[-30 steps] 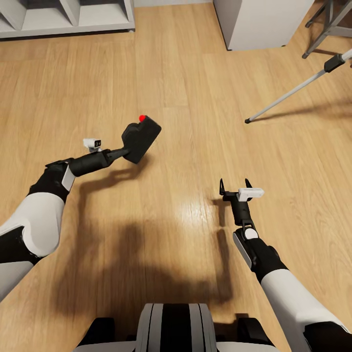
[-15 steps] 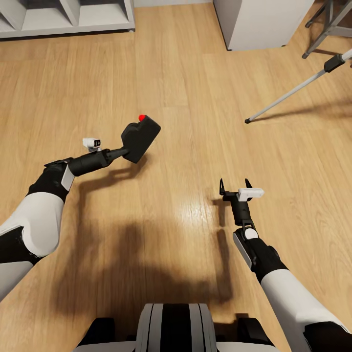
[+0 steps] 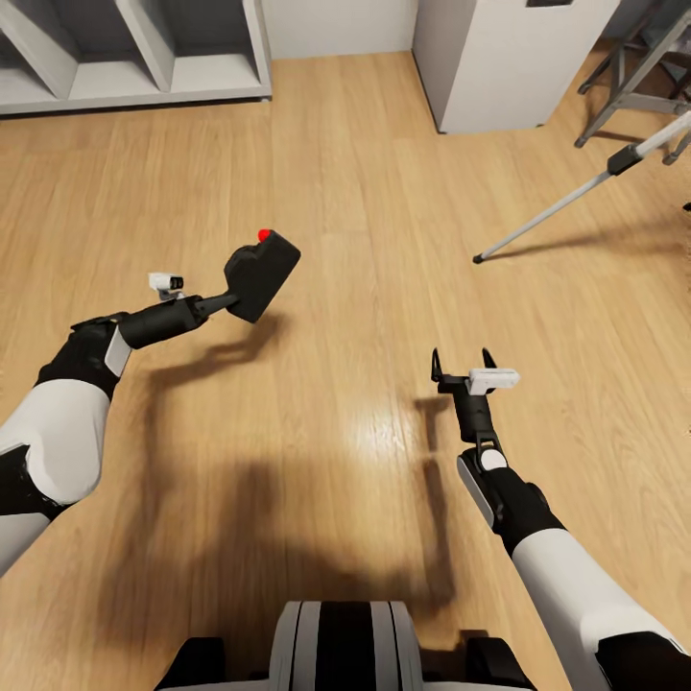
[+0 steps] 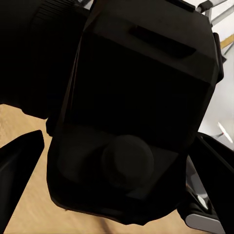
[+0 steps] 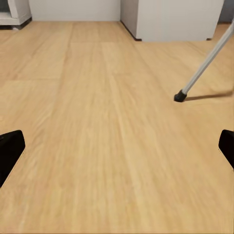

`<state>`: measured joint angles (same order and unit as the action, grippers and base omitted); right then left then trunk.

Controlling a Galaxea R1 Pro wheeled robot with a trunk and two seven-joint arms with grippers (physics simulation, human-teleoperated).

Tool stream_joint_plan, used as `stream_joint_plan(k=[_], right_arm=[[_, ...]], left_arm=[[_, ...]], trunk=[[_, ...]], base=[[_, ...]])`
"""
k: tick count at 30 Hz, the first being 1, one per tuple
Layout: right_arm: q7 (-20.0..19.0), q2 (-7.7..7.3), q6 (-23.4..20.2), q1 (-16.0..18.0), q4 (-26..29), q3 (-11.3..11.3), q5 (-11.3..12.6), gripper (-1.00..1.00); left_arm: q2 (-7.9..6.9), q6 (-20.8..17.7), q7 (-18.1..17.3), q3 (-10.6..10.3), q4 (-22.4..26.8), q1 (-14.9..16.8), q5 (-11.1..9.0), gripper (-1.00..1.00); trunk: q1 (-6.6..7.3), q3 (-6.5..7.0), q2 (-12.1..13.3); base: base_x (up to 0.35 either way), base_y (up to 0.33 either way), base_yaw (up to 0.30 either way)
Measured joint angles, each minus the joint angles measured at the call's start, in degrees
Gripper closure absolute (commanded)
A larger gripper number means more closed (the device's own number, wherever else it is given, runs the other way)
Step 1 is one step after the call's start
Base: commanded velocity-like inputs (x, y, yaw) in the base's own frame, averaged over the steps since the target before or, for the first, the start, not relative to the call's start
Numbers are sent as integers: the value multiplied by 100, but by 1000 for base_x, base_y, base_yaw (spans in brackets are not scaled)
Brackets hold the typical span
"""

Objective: Attach the digital camera to the camera tripod in the bedroom.

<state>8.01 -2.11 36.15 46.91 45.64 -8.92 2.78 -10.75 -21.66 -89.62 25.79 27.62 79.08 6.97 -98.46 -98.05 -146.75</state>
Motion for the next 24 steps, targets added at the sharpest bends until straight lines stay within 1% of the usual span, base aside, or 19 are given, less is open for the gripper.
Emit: stream_joint_plan(k=[6, 10, 13, 14, 16, 17, 19, 20, 22, 23, 24], right_arm=[[-1, 0, 20, -8, -1, 2, 0, -100], [-2, 0, 17, -10, 0, -1, 0, -100], [-6, 0, 19, -13, 0, -6, 0, -100], [-9, 0, 21, -12, 0, -16, 0, -100], [-9, 0, 22, -13, 0, -30, 0, -100], [-11, 0, 23, -15, 0, -69, -1, -100], [-14, 2, 26, -23, 0, -157, -1, -100], [-16, 3, 31, -46, 0, -309, -5, -100], [-12, 2, 34, -81, 0, -514, -3, -100], [-9, 1, 34, -110, 0, -714, -6, -100], [-7, 1, 34, -120, 0, -806, -3, -100]], left_arm=[[-33, -21, -1, 3, -125, -2, -1, 100], [10, -22, -1, -1, -210, -2, -1, 100], [49, -1, -2, -14, -500, -3, 9, 100], [61, 6, -4, -35, -726, -4, 21, 100], [66, 23, -5, -38, -966, -3, 30, 100], [70, 56, -6, -92, -1170, -3, 39, 100], [77, 136, -7, -136, -1335, -2, 43, 100], [101, 263, -8, -255, -1461, -2, 47, 100], [149, 432, -9, -370, -1555, -1, 48, 100], [205, 581, -9, -552, -1614, -2, 48, 100], [235, 644, -10, -624, -1635, -1, 49, 100]], trunk=[[16, 133, 8], [26, 222, 13], [33, 288, 17], [36, 310, 19], [41, 354, 21], [43, 376, 23], [49, 421, 25], [51, 443, 27], [57, 487, 29], [59, 509, 31], [62, 532, 32]], base=[[0, 0, 0], [0, 0, 0], [0, 0, 0], [0, 0, 0], [0, 0, 0], [0, 0, 0], [0, 0, 0], [0, 0, 0], [0, 0, 0], [0, 0, 0], [0, 0, 0]])
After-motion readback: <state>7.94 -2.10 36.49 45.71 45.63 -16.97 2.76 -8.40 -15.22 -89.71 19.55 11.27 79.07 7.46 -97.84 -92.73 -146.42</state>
